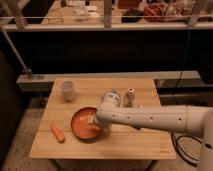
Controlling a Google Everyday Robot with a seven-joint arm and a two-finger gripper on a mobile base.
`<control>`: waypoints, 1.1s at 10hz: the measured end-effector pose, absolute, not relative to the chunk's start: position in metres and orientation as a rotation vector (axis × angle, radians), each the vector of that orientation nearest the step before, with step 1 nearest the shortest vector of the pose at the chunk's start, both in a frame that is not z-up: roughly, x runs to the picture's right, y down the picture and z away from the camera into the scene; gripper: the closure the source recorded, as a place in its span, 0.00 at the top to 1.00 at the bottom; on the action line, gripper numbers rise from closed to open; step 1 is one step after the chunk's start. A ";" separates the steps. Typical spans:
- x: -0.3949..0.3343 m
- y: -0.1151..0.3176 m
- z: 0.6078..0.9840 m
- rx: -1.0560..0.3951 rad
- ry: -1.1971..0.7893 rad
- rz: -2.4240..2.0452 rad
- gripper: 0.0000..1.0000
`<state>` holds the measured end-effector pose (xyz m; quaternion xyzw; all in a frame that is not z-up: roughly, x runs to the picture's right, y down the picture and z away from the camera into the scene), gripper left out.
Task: Pick up the ceramic bowl
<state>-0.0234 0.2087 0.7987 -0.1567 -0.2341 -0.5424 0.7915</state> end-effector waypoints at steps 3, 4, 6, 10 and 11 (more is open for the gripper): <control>-0.026 0.214 0.800 -0.340 -0.513 -1.169 0.80; -0.026 0.216 0.800 -0.341 -0.517 -1.169 0.80; -0.027 0.218 0.800 -0.341 -0.520 -1.171 0.80; -0.030 0.223 0.799 -0.342 -0.533 -1.173 0.79; -0.031 0.224 0.799 -0.342 -0.537 -1.173 0.74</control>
